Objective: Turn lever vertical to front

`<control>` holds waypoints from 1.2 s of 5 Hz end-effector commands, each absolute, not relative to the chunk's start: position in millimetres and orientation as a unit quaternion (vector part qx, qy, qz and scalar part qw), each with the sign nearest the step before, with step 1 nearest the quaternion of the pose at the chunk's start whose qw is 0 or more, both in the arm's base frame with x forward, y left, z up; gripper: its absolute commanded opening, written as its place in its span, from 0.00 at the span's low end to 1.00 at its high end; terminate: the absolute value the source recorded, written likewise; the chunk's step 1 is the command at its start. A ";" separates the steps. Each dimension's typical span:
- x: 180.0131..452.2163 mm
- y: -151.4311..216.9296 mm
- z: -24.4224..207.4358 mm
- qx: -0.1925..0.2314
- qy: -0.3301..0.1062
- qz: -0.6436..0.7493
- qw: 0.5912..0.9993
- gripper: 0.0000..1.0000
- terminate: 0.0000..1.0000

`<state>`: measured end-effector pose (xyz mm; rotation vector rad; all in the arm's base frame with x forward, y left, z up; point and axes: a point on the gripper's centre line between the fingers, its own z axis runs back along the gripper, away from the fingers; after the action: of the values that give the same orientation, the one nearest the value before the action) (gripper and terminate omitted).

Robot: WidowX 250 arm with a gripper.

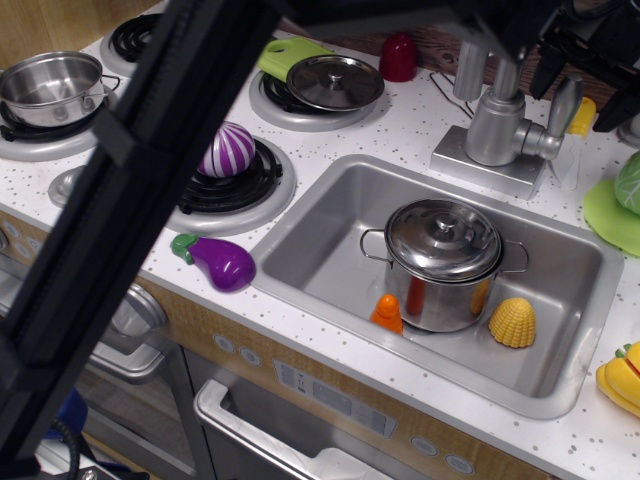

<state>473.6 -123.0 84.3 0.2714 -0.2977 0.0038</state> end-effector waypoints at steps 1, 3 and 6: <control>486.8 -118.2 112.5 0.122 -0.176 0.004 0.977 1.00 0.00; 484.4 -120.6 111.3 0.126 -0.173 0.026 0.977 0.00 0.00; 453.0 -125.9 105.7 0.112 -0.144 0.065 0.981 0.00 0.00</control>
<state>450.2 -117.6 69.0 0.2388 -0.2299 0.1443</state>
